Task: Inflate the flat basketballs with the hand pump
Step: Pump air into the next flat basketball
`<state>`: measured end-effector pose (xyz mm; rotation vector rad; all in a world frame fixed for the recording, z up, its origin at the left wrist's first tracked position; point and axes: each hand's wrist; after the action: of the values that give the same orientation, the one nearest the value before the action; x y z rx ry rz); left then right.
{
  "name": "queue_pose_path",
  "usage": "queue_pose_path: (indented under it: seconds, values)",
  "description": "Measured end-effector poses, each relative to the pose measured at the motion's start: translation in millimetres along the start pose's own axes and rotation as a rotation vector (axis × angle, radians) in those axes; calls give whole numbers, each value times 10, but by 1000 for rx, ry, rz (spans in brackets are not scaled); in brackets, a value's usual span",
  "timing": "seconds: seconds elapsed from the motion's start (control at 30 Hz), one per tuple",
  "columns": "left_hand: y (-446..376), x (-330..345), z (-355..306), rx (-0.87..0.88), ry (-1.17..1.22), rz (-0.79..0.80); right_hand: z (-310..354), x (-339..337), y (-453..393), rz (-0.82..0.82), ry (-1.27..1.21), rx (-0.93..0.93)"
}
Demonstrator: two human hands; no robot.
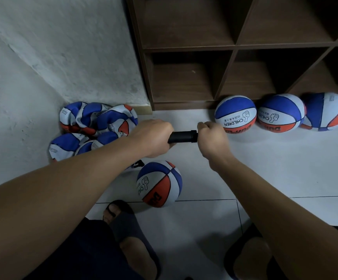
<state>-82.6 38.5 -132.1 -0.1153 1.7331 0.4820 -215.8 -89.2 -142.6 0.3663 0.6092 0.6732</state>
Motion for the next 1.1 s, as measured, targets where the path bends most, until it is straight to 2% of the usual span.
queue_pose_path:
  seconds: [0.3,0.47,0.53,0.63,0.73,0.9,1.1]
  values:
    - [5,-29,38,22,64,42,-1,-115,-33,46,-7,47]
    - [24,-91,349,-49,96,63,-10,-514,-293,-133,-33,93]
    - [34,-110,434,-61,94,74,-60,-602,-391,-155,-46,141]
    - [6,-59,299,-50,66,79,-163,-482,-431,-135,27,130]
    - [-18,-17,148,-24,10,82,-151,-251,-243,-118,-50,104]
    - [3,-55,33,10,-51,107,-150,51,-28,21,3,86]
    - [20,-38,-9,29,-27,90,-123,79,-47,25,15,113]
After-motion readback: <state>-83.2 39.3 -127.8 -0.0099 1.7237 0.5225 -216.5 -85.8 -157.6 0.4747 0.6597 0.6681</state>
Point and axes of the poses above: each hand's wrist, its own y-axis away from the middle knuckle, its own x-axis out of the palm, z = x × y, and after that the axes turned 6 degrees about x, right-handed
